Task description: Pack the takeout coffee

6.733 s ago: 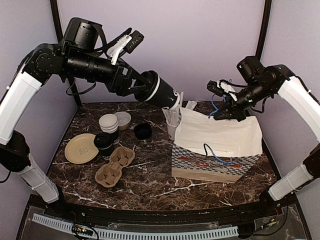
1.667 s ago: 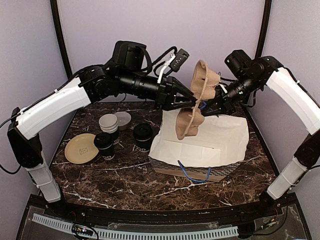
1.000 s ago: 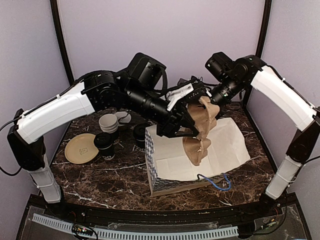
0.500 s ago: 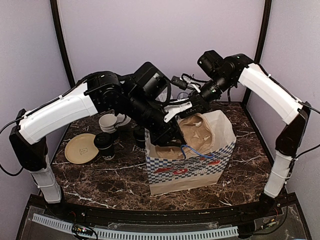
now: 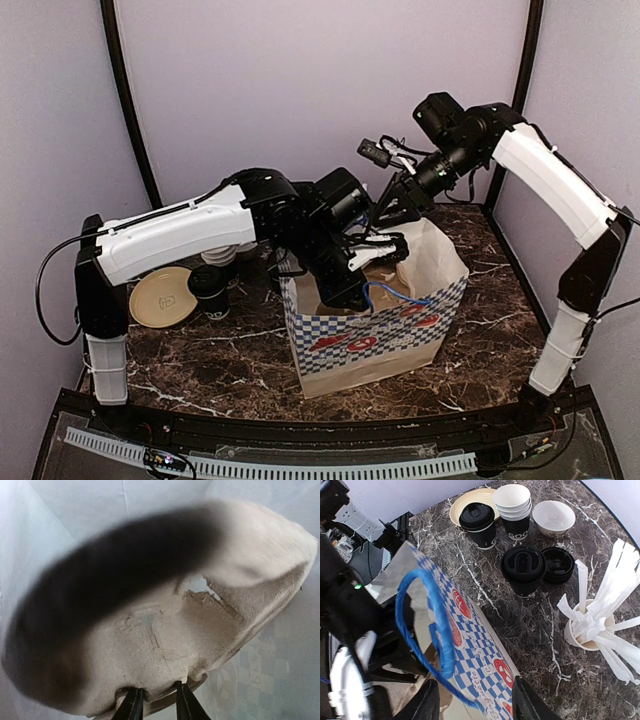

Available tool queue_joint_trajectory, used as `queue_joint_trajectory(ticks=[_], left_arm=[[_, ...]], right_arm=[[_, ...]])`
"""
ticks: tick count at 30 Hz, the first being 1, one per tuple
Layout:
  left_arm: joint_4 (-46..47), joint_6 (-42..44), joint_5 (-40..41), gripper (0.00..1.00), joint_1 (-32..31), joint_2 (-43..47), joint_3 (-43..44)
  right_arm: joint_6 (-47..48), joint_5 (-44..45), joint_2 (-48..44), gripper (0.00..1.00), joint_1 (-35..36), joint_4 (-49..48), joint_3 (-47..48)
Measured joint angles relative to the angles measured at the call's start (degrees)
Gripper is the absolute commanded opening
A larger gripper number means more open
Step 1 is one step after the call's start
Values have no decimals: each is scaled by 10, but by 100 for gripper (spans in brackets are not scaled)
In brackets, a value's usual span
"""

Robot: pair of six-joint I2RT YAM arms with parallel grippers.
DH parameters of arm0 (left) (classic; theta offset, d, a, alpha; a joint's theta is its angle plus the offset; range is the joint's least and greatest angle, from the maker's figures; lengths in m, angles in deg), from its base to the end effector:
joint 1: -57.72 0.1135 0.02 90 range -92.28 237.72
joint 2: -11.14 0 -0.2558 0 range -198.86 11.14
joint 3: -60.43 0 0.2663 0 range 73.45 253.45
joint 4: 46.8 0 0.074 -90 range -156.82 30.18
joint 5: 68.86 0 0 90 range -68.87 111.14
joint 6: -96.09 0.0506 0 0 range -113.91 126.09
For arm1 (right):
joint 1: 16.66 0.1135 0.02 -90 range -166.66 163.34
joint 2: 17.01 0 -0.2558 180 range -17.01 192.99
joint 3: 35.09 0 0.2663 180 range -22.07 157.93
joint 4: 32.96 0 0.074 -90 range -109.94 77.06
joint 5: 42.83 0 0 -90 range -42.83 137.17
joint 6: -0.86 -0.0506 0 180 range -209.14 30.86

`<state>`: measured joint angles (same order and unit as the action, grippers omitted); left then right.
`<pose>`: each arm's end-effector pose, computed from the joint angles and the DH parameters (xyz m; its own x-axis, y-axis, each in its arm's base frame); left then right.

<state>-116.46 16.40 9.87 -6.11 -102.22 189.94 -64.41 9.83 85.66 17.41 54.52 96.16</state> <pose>0.1899 -0.4089 0.3230 -0.1821 0.7686 -0.6132 0.9799 0.1938 -0.0482 0.2884 0.2321 0.3927 -0.3493 -0.6378 -0.6864 -0.9370 0.2381 0.2556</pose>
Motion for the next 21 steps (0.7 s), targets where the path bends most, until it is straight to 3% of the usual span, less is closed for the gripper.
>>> queue_joint_trajectory(ticks=[13, 17, 21], left_arm=[[-5, -9, -41, 28, 41, -73, 36], [-6, -7, -52, 51, 42, -89, 37], [-9, -5, -63, 68, 42, -97, 48]], right_arm=[[2, 29, -107, 60, -75, -36, -31], [2, 28, -112, 60, -97, -49, -51], [2, 27, -114, 61, -110, -55, -78]])
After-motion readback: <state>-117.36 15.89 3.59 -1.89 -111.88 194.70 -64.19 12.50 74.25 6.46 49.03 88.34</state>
